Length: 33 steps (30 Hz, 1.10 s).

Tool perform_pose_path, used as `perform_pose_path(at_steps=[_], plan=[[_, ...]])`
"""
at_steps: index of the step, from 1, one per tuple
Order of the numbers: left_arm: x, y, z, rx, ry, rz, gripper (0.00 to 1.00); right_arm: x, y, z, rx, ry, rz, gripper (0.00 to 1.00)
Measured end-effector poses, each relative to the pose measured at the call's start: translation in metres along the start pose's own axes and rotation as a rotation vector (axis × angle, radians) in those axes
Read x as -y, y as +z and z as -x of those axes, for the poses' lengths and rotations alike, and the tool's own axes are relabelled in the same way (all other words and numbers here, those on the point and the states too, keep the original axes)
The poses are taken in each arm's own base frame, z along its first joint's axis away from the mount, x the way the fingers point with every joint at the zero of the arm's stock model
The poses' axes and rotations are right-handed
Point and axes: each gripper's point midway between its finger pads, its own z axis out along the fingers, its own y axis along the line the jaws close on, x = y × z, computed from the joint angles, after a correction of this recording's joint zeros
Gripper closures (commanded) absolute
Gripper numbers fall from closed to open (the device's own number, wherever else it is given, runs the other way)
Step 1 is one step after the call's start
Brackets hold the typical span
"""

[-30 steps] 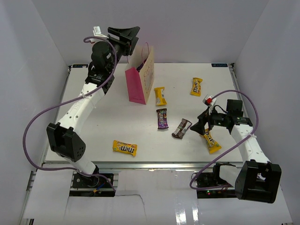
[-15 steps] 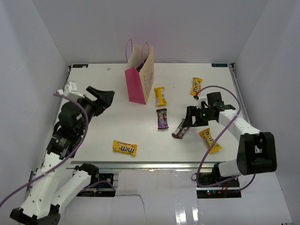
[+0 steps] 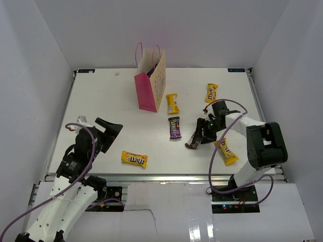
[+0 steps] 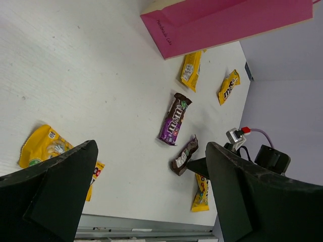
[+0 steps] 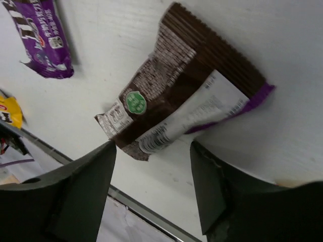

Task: Place the snacks into the paper bag

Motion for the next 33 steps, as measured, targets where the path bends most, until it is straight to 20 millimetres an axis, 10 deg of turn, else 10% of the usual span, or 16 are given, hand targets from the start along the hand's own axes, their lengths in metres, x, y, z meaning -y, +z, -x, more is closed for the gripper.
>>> perform_pose_path(at_steps=[12,20,33], plan=[[-0.054,0.018,-0.036,-0.088,-0.11,0.171,0.02,0.006,0.016,0.017,0.014,0.035,-0.03,0.87],[-0.065,0.017,-0.052,-0.152,-0.087,0.181,0.02,0.017,0.004,0.038,0.095,-0.082,-0.016,0.92],[-0.082,0.018,-0.078,-0.259,-0.055,0.193,0.02,-0.097,-0.117,0.141,0.547,-0.787,0.213,0.92]])
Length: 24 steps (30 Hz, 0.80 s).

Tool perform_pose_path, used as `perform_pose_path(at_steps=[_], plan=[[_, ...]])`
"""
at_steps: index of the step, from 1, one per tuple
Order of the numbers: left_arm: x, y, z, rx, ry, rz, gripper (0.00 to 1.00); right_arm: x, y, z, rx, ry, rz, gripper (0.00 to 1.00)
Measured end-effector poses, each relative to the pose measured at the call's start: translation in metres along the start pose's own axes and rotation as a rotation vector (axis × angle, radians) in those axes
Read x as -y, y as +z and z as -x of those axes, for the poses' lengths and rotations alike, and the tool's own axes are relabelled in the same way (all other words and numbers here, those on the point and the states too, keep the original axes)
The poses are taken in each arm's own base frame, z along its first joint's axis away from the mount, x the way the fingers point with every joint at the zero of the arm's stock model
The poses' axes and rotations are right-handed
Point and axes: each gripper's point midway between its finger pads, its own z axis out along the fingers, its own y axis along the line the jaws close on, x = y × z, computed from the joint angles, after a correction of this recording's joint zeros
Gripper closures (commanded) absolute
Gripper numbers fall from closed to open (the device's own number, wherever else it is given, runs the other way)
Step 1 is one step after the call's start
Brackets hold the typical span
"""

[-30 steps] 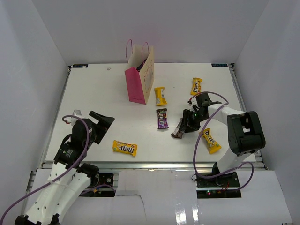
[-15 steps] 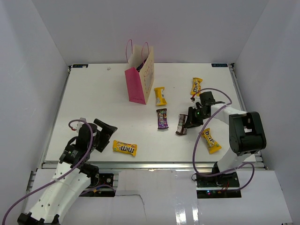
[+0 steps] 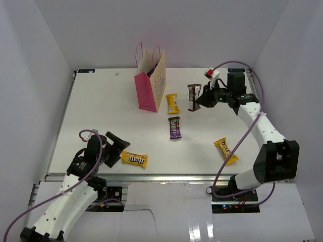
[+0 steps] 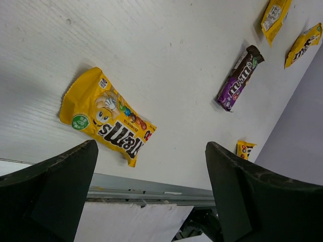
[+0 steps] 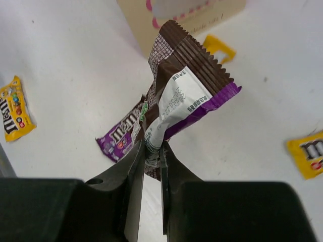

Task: Place the snacks into the paper bag

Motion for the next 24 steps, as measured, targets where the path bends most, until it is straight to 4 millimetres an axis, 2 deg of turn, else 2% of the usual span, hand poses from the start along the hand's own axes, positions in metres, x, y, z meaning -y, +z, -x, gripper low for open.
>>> perform_pose_path(at_steps=[4,11,13,16,19,21,24], plan=[[0.001,0.0,-0.001,-0.006,0.013,-0.009,0.02,-0.012,0.0,0.065,0.104,-0.171,0.015,0.92],[0.005,0.001,0.0,-0.005,0.025,-0.021,0.02,-0.076,0.02,0.218,0.367,-0.447,0.074,0.92],[0.005,0.002,0.0,-0.006,0.026,-0.021,0.02,-0.092,0.026,0.252,0.437,-0.486,0.073,0.92],[0.008,0.001,-0.001,-0.011,0.028,-0.032,0.02,-0.109,0.041,0.292,0.523,-0.517,0.05,0.92],[0.01,0.001,-0.003,-0.024,0.029,-0.043,0.02,-0.114,0.065,0.308,0.567,-0.517,0.011,0.92],[0.01,0.0,-0.004,-0.03,0.029,-0.045,0.02,-0.11,0.085,0.308,0.571,-0.507,-0.021,0.92],[0.012,-0.002,-0.005,-0.032,0.026,-0.058,0.02,-0.097,0.114,0.297,0.545,-0.494,-0.073,0.92]])
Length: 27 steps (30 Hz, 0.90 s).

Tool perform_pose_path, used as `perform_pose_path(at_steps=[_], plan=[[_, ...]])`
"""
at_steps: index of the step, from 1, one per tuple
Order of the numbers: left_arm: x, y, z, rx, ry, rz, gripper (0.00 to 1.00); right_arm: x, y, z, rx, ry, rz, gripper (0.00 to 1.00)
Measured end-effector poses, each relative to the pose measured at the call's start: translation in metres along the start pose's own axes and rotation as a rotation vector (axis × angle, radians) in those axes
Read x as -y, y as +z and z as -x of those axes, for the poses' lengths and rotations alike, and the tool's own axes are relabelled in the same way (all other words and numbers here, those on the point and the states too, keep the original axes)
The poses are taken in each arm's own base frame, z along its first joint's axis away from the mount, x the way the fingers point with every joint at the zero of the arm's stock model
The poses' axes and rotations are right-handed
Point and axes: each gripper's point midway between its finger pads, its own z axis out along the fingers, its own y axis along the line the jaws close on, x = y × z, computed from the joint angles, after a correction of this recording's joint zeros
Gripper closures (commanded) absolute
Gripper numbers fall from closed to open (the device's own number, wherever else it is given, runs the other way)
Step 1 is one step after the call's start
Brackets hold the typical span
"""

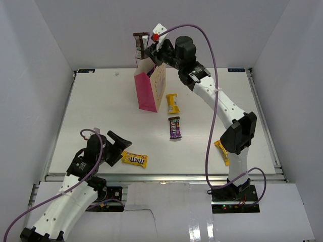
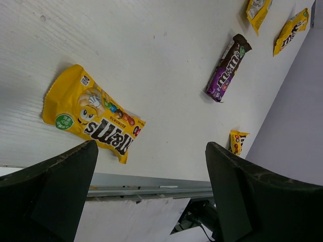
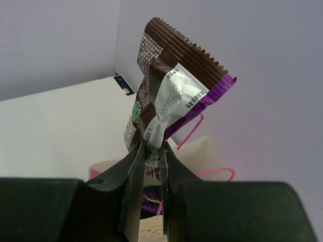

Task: Place the snacks into the paper bag

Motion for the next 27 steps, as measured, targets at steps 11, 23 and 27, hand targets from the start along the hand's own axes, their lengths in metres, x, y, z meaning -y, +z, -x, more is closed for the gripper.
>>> perform_pose_path(at_steps=[11,23,27], plan=[[0.0,-0.002,-0.002,-0.004,-0.017,-0.01,0.02,0.002,0.013,-0.066,-0.117,-0.042,-0.122,0.92],[-0.009,0.007,-0.008,-0.037,-0.105,0.054,0.02,-0.008,0.011,-0.106,-0.2,-0.048,-0.144,0.5],[-0.015,0.01,-0.011,-0.05,-0.145,0.097,0.03,-0.012,0.008,-0.103,-0.194,-0.044,-0.136,0.44]])
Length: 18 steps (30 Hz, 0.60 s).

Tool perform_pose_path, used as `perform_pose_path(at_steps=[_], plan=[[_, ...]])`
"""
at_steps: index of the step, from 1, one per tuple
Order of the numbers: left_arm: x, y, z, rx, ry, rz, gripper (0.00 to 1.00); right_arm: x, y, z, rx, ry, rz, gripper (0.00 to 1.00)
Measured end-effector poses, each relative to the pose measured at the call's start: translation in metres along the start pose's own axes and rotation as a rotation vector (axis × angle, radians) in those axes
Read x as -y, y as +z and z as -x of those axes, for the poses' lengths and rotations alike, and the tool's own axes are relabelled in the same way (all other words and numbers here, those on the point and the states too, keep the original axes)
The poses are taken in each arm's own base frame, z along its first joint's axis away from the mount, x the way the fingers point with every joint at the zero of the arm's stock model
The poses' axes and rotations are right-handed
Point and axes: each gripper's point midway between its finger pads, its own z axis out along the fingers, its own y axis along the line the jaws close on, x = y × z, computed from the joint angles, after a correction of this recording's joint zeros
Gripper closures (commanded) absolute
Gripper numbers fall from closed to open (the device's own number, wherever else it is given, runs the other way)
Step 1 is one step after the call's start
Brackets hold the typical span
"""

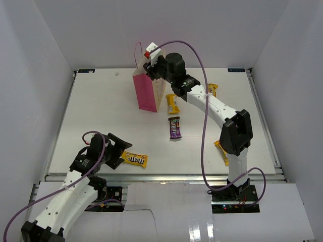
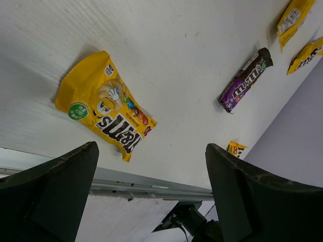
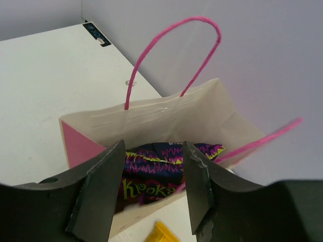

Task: Place the snacks into the paper bag

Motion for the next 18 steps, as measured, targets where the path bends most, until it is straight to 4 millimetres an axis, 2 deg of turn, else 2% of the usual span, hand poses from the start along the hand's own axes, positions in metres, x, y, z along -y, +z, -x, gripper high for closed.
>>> perform_pose_path(at_steps=[4,6,7,8,11,12,14,18], plan=[[-0.009,0.007,-0.002,-0.016,-0.037,0.068,0.04,-0.004,-0.015,0.009,0.001,0.017,0.029,0.41],[-0.017,0.011,-0.004,-0.029,-0.058,0.125,0.06,-0.006,-0.028,0.018,0.005,0.029,0.064,0.35],[-0.021,0.014,-0.005,-0.035,-0.07,0.158,0.07,-0.008,-0.036,0.023,0.009,0.033,0.094,0.32],[-0.026,0.016,-0.007,-0.043,-0.084,0.197,0.09,-0.011,-0.047,0.029,0.013,0.035,0.132,0.24],[-0.035,0.023,-0.009,-0.063,-0.118,0.302,0.21,-0.014,-0.085,0.033,0.01,0.033,0.216,0.18],[-0.037,0.025,-0.01,-0.072,-0.127,0.339,0.26,-0.015,-0.101,0.028,-0.004,0.036,0.244,0.17],[-0.042,0.032,-0.012,-0.089,-0.14,0.41,0.26,-0.018,-0.127,0.015,-0.026,0.041,0.282,0.17],[-0.049,0.044,-0.014,-0.112,-0.145,0.529,0.31,-0.024,-0.175,-0.043,-0.133,0.107,0.328,0.17]])
